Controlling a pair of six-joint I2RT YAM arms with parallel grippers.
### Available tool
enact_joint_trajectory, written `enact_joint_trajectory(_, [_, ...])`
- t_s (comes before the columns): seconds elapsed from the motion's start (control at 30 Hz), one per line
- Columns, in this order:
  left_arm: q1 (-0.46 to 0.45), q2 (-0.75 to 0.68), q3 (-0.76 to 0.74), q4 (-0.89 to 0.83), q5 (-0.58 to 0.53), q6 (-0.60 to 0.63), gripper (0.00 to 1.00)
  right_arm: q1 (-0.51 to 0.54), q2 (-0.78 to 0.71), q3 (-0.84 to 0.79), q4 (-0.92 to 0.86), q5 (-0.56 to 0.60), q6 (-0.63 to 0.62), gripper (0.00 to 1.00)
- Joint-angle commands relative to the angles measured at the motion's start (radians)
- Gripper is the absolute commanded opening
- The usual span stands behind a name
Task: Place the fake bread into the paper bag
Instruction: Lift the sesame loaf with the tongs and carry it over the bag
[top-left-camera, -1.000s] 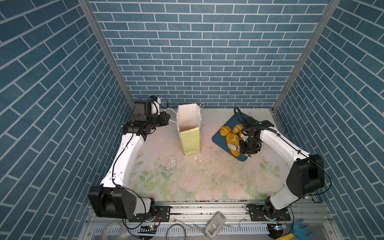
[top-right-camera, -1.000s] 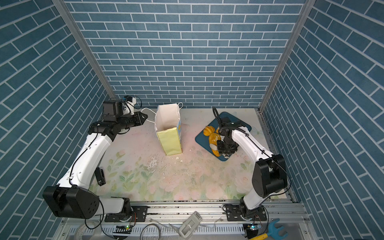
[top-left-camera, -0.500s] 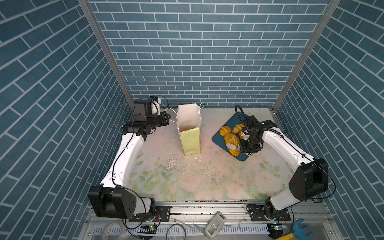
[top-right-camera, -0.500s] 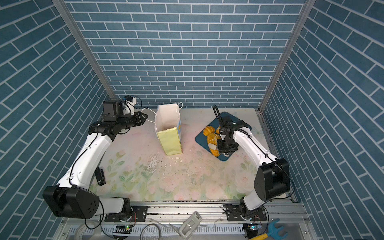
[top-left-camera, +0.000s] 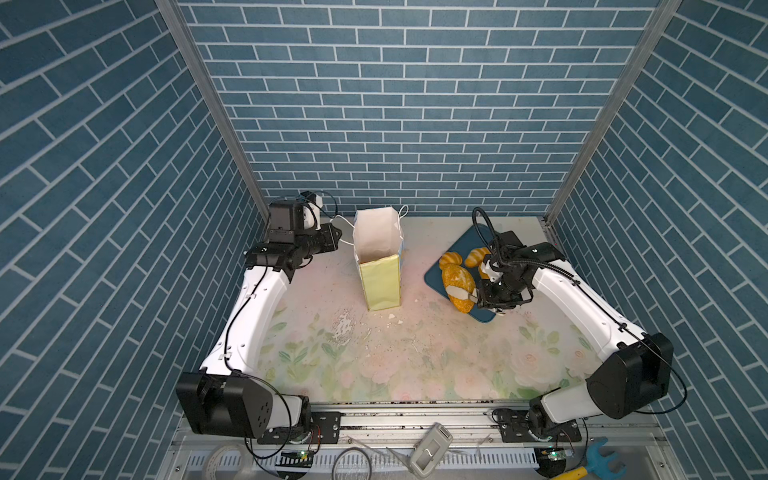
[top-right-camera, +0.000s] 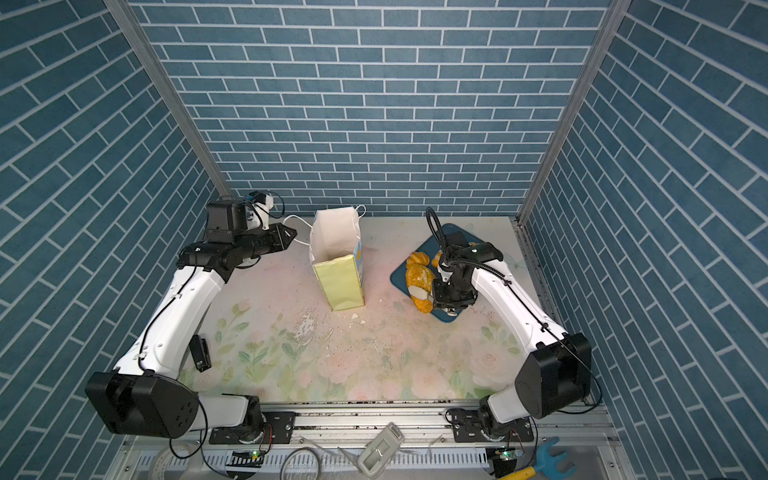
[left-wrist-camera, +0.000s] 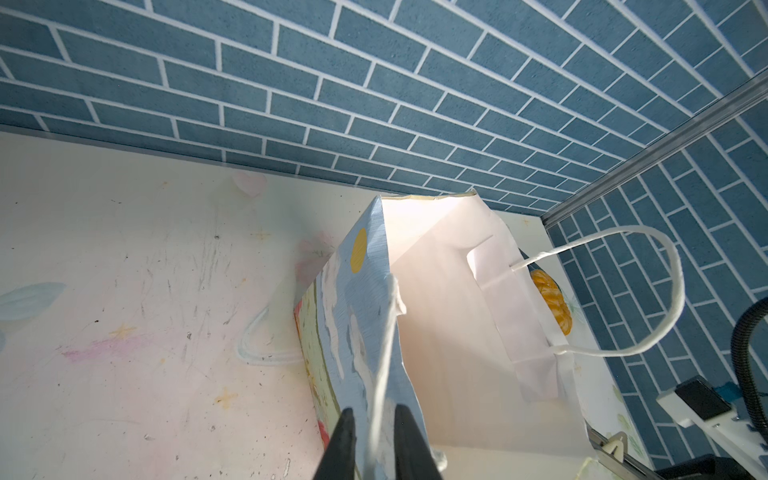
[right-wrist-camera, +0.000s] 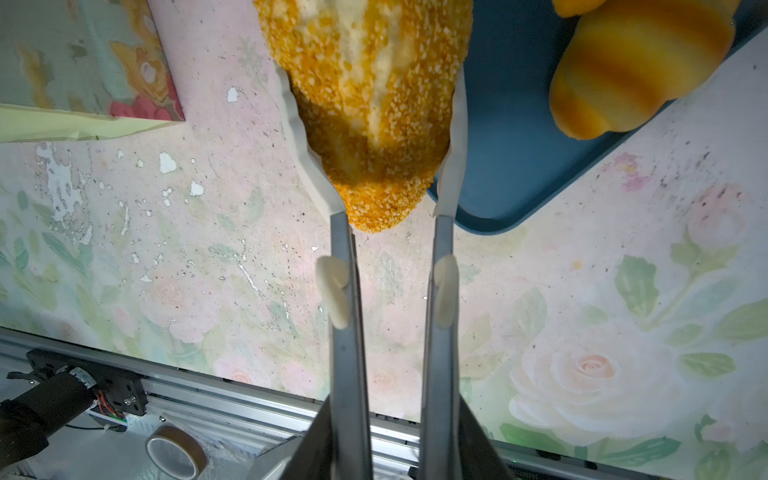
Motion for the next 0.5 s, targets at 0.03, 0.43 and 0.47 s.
enact_joint_trajectory(0.03, [-0.006,-0.012,-0.008,0.01,0.006,-0.003,0.2,0.019,-0.038,0.048,-0.021,-0.003,0.029,0.31])
enact_joint_trajectory(0.43, [-0.007,0.0,-0.002,0.016,0.008,0.0,0.2,0.044,-0.046,0.166,-0.07,0.034,0.027,0.3])
enact_joint_trajectory(0.47, [-0.007,0.0,-0.002,0.017,0.008,0.0,0.2,0.044,-0.044,0.173,-0.075,0.035,0.023,0.3])
